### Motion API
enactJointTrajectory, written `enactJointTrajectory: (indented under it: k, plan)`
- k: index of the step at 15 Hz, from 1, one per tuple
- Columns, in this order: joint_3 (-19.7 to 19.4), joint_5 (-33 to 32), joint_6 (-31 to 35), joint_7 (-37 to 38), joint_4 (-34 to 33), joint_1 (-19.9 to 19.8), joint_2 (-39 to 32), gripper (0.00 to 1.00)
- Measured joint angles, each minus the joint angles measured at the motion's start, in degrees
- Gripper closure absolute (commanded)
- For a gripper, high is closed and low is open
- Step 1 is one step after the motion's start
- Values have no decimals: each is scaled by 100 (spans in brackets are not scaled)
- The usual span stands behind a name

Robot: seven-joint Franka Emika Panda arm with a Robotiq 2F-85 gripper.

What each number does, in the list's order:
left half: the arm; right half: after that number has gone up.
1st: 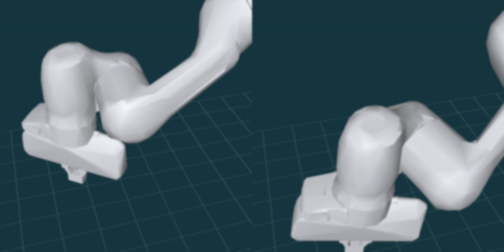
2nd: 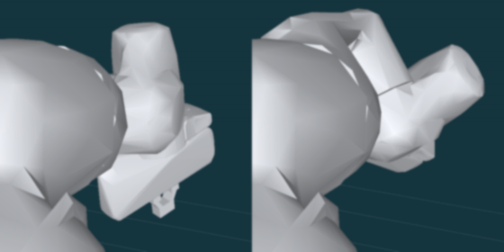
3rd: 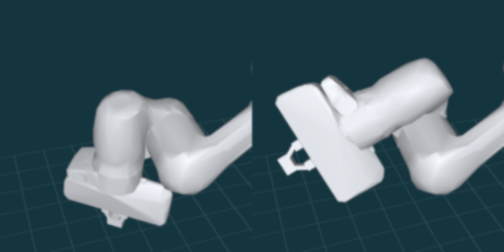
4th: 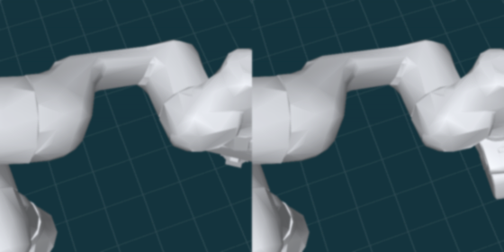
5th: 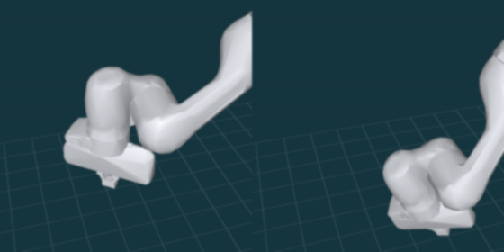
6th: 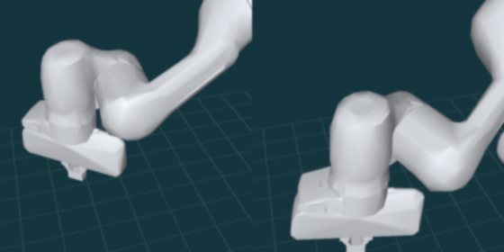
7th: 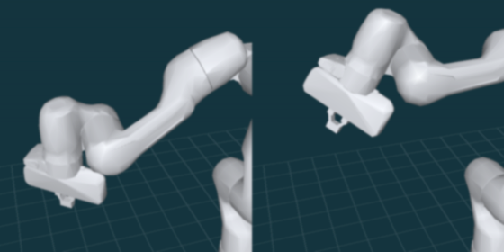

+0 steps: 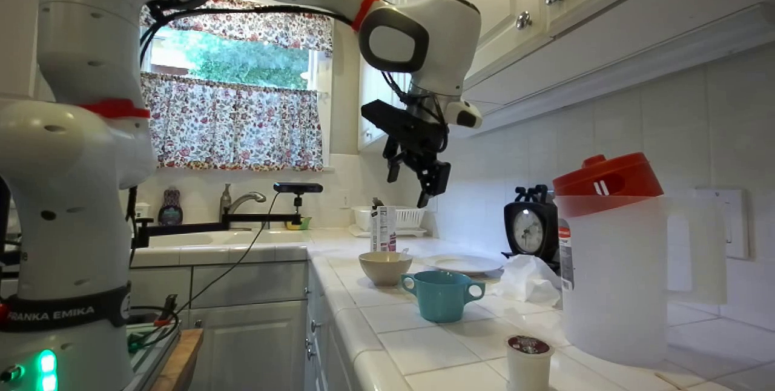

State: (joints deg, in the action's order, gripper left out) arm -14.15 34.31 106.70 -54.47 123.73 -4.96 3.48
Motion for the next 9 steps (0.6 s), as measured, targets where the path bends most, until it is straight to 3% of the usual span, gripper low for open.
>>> enactJointTrajectory:
  k: [9]
  plan:
    - [97,398,-4,394,-19,-138,-468,0]
